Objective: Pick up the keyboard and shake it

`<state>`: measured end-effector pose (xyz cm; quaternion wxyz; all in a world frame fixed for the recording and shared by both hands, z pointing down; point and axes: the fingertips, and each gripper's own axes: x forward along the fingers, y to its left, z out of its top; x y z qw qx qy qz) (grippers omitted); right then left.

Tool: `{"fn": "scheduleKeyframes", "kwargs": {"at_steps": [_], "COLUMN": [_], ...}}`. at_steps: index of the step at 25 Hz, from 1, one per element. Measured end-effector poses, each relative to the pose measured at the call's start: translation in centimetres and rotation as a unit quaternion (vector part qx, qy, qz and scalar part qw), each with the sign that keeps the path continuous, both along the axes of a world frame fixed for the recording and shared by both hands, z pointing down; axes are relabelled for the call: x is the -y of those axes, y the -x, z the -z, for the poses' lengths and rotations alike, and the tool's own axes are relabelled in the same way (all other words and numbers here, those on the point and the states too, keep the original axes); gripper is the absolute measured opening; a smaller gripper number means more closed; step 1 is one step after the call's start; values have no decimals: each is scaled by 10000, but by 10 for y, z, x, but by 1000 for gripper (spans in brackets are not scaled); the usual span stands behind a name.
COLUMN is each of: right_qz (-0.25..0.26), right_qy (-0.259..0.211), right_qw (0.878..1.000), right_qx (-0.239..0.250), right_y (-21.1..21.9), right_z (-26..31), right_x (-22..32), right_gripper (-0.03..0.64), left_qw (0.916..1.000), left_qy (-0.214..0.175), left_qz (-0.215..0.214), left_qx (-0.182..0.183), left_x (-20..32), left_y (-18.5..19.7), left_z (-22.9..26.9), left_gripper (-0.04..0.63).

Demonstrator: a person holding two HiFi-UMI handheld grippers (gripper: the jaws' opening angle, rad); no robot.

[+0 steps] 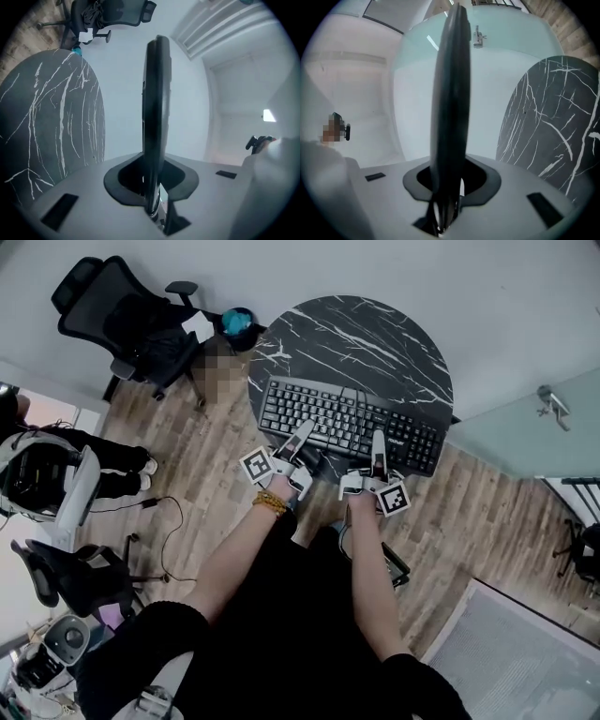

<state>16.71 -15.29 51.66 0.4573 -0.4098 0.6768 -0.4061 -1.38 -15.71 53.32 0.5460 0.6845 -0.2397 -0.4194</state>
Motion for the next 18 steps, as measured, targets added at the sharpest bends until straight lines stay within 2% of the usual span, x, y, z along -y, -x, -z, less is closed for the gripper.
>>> {"fn": "scheduleKeyframes", "kwargs": {"at_steps": [4,12,15,18], "right_qz": [62,157,85,18], "right_qy": [-56,-33,107,209], "right_qw": [9999,9995,9999,9992], "right_qx": [56,-287,-53,346], "right_y": [0,2,-2,-5], "right_z": [1,5,-1,-9], "right_x": [-2,3,5,5], "right_gripper": [89,84,84,84], "left_qw": [9997,9997,9996,9996], "left_qy": [-219,67,36,-82], "left_qz": [55,196,163,218], "left_qx": [137,139,227,159], "left_x": [-1,4,6,9], "left_y": [1,0,-3,-3], "left_z": [7,-8,-6,2], "left_gripper": [75,86,87,87]}}
